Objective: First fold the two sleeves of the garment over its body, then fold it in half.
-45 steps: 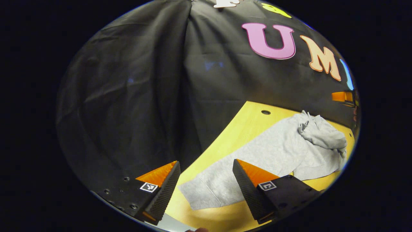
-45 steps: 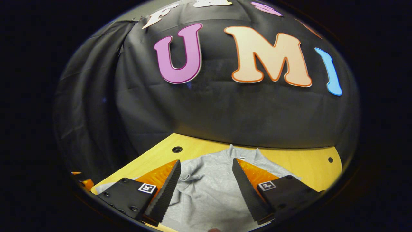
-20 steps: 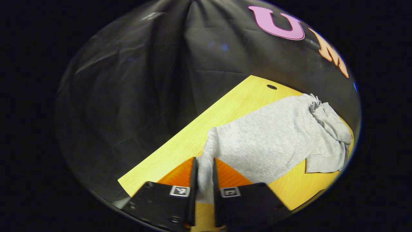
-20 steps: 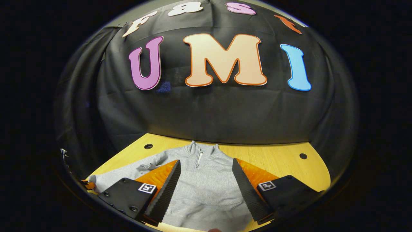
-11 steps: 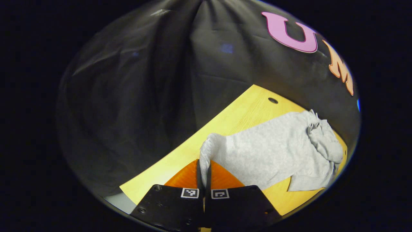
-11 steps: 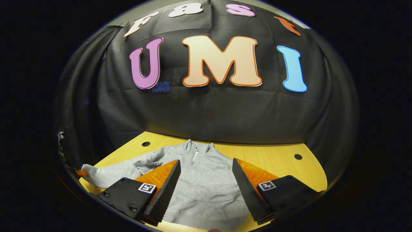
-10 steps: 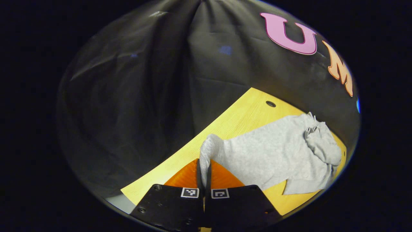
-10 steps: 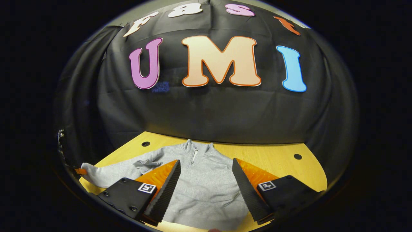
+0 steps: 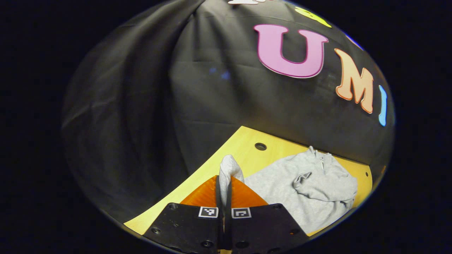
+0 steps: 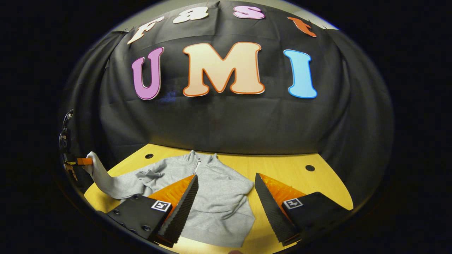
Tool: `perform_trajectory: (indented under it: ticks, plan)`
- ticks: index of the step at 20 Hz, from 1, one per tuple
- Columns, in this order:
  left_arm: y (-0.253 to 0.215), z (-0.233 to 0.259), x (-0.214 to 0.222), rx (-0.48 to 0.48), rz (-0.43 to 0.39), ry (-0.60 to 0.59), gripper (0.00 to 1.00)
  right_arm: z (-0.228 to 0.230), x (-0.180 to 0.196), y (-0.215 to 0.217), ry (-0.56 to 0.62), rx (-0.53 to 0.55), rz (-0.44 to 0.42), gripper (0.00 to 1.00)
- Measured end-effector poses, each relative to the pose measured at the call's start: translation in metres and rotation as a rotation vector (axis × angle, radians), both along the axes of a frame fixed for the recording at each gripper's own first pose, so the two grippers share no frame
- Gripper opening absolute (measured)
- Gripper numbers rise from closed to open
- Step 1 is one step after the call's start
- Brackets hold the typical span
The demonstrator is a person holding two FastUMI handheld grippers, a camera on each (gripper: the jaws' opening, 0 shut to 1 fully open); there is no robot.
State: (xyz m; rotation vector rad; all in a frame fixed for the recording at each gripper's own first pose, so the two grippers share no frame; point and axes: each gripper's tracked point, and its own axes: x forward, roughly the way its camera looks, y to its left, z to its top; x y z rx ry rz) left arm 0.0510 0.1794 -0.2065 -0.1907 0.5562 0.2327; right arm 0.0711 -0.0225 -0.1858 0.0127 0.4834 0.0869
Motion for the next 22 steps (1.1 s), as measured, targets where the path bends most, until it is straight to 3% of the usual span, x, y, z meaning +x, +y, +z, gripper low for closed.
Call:
perform_trajectory:
  ticks: [9,22]
  plan:
    - [-0.139,0.041,0.077,-0.001,-0.227,-0.088,0.00,-0.008,-0.043,-0.068,0.032,-0.007,-0.086,0.99]
    - [-0.322,0.045,0.111,-0.013,-0.461,-0.095,0.00,-0.019,-0.099,-0.149,0.075,-0.017,-0.171,0.99]
